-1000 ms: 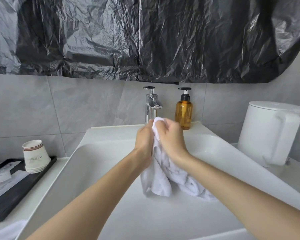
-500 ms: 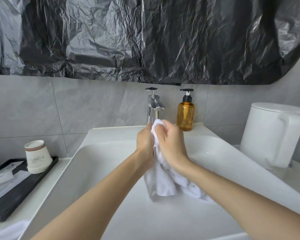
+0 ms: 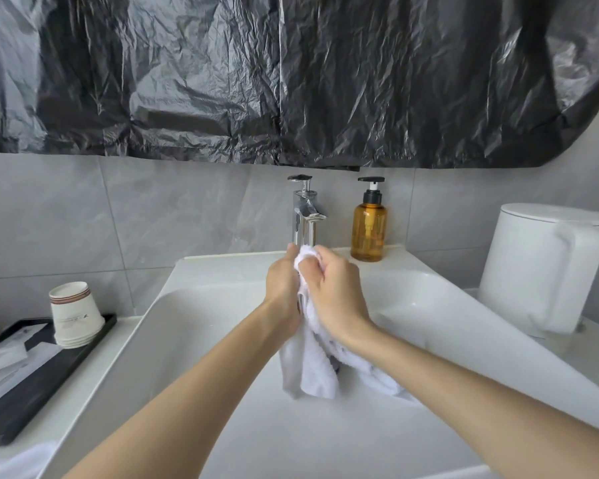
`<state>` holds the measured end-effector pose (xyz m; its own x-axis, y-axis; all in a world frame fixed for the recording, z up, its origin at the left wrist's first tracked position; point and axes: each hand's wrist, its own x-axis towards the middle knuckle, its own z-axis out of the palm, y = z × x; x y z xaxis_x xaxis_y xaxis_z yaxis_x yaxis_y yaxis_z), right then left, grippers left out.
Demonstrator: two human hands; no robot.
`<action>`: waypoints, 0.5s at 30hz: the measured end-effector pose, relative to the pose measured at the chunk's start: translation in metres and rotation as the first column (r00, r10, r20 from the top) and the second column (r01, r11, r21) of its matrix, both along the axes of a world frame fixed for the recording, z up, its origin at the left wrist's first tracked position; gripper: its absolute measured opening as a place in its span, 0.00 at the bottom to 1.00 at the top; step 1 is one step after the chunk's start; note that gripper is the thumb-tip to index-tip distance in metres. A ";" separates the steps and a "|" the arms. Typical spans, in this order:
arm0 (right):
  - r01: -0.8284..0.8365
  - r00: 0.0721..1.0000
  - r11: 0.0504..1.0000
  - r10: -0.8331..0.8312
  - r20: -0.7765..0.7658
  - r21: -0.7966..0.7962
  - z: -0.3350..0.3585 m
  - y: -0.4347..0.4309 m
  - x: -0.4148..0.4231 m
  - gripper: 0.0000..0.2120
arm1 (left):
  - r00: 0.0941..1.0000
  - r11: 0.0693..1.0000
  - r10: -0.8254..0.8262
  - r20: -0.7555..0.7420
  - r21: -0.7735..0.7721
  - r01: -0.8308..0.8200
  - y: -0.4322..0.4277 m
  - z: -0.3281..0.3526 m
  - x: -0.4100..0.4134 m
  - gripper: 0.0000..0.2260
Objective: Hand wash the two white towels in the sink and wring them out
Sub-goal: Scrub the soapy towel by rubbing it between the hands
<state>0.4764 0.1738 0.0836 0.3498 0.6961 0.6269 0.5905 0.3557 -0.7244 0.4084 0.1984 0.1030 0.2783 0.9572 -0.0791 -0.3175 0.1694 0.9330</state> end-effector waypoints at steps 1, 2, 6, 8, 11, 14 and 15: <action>0.016 1.000 1.000 -0.016 -0.007 0.001 0.003 0.003 0.003 0.16 | 1.000 1.000 0.001 -0.002 0.009 -0.001 0.000 -0.001 0.000 0.21; 0.072 0.996 0.997 -0.071 -0.057 0.030 0.009 0.008 0.009 0.17 | 1.000 1.000 -0.023 -0.001 0.019 0.023 -0.003 -0.001 0.001 0.21; 0.133 0.988 0.986 -0.125 -0.092 0.098 0.006 0.007 0.014 0.14 | 0.998 0.998 -0.061 -0.012 0.024 0.062 -0.007 0.000 0.007 0.21; -0.029 1.000 0.999 0.030 -0.006 0.039 -0.002 -0.002 -0.001 0.11 | 1.000 1.000 -0.025 0.007 0.009 0.025 0.000 0.001 0.000 0.21; -0.208 0.969 0.977 0.213 -0.123 0.048 0.020 -0.003 0.005 0.16 | 0.996 0.996 -0.079 0.035 0.049 0.077 0.006 0.006 -0.011 0.20; -0.147 0.952 0.988 0.156 -0.263 0.054 0.043 -0.002 0.031 0.20 | 0.968 0.967 -0.079 -0.240 0.217 0.132 0.015 0.009 -0.015 0.15; -0.119 0.941 0.992 0.128 -0.313 0.048 0.047 -0.002 0.040 0.20 | 0.914 0.938 -0.046 -0.403 0.298 0.179 0.019 0.009 -0.017 0.14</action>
<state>0.5161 0.1720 0.1302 0.4446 0.7303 0.5187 0.2840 0.4343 -0.8549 0.3909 0.2177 0.1118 0.3969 0.9119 0.1044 0.0798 -0.1476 0.9858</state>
